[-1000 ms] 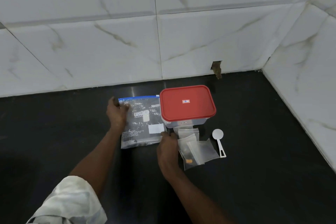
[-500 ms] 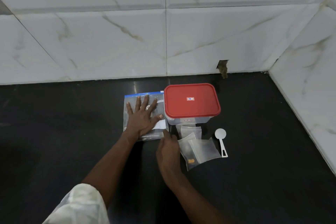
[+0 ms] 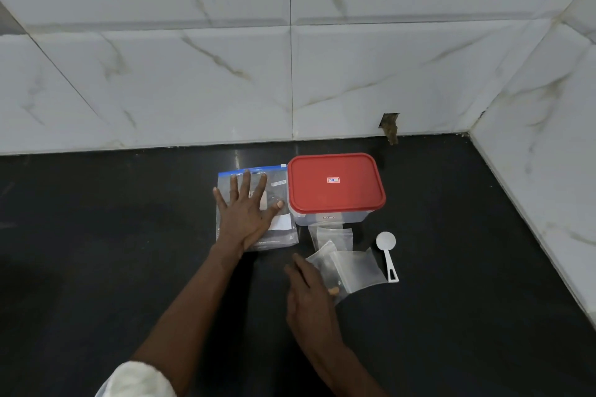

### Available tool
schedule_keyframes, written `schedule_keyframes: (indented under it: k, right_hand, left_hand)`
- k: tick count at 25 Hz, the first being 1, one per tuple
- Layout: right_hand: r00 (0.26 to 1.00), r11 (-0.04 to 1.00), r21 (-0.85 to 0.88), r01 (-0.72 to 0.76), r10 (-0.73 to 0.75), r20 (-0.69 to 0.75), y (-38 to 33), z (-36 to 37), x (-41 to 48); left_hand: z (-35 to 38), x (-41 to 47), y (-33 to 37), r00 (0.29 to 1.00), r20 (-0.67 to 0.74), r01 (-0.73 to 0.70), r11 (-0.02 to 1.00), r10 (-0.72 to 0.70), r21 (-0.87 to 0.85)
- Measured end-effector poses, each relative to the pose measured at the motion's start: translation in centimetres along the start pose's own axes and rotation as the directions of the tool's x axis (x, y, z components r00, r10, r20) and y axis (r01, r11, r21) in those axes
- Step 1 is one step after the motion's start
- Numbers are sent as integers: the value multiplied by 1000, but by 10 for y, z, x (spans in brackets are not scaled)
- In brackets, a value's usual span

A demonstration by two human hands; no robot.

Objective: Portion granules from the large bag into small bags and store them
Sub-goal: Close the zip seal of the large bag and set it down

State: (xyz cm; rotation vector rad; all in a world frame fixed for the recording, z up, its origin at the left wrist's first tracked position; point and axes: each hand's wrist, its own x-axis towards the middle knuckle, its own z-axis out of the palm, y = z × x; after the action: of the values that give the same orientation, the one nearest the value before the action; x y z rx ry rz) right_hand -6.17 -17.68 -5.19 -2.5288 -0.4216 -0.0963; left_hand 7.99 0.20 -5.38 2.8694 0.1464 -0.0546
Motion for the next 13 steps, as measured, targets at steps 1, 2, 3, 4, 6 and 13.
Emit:
schedule_keyframes:
  k: [1,2,3,4,6,13]
  right_hand:
    - [997,999,32,-27,29,-67,4,-2,1]
    - [993,999,32,-20,24,-115,6,-6,2]
    - [987,999,17,-28,31,-159,10,-8,2]
    - [979,998,11,-56,57,-196,13,-11,1]
    - [951,986,-50,-157,137,-277,24,-20,3]
    - [947,939,-149,-310,292,-135,65,-40,0]
  left_hand:
    - [4,-10,2,1000,-13,3,1000,-3,2]
    - [10,-20,4,1000,-17,0,1000,1,7]
    - [17,-27,6,1000,-10,-5,1000,5,17]
    - [23,-32,7,1000,-1,-9,1000,9,29]
    - [32,-32,5,1000,1,-15,999,15,35]
    - [13,-76,50,938,-335,-7,962,-88,-273]
